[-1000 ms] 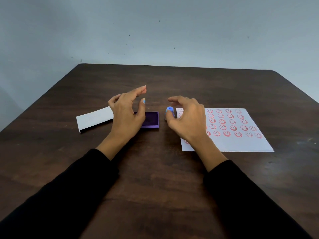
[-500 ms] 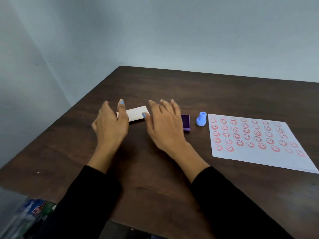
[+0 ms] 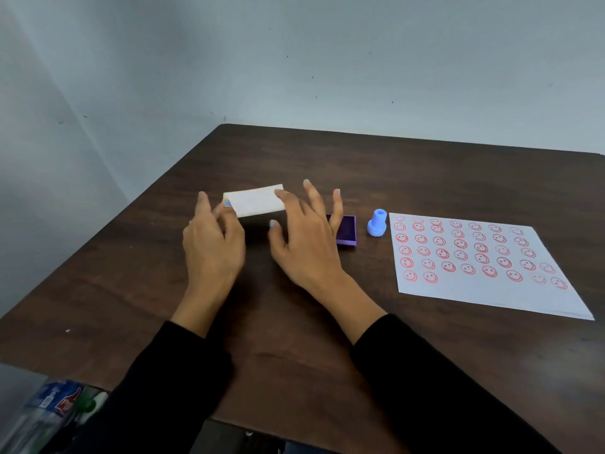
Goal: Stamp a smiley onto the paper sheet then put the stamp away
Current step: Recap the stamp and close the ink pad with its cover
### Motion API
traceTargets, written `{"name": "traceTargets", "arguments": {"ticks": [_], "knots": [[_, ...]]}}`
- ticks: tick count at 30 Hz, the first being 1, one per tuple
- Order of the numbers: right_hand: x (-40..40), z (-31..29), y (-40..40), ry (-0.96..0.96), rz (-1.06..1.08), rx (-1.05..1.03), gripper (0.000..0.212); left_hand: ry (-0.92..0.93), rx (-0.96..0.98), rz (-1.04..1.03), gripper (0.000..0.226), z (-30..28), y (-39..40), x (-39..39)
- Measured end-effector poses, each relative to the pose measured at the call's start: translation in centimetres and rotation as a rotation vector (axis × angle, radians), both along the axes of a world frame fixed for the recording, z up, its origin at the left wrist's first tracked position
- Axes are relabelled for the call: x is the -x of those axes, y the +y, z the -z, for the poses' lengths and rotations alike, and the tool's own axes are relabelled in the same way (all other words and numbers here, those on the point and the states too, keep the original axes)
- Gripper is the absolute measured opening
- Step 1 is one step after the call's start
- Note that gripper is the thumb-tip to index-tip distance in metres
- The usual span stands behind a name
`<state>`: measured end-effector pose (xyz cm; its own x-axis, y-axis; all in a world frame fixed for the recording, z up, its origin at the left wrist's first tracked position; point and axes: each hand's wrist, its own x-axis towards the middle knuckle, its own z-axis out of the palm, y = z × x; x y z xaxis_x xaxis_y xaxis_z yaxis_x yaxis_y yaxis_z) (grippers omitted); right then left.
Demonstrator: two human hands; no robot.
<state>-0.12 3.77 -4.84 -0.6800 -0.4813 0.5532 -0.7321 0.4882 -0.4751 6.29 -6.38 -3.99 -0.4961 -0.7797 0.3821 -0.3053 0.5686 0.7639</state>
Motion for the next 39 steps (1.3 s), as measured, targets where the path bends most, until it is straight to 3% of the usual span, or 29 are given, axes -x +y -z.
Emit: {"name": "traceTargets", "arguments": {"ticks": [7,13,22,39], "knots": [[-0.4,-0.5,4.8,-0.096,0.116,0.291,0.049,0.108,0.124,0.232,0.050,-0.1,2.9,1.8],[-0.2,-0.1,7.3,-0.156,0.192,0.259,0.045,0.069,0.122,0.351,0.054,0.8,4.1,3.3],[0.6,0.5,7.2,-0.307,0.272,0.232,0.032,0.059,0.073,0.321,0.045,1.3,3.7,3.7],[1.1,0.7,7.2,-0.288,0.286,0.223,0.028,0.070,-0.045,0.309,0.039,1.1,3.1,3.4]]}}
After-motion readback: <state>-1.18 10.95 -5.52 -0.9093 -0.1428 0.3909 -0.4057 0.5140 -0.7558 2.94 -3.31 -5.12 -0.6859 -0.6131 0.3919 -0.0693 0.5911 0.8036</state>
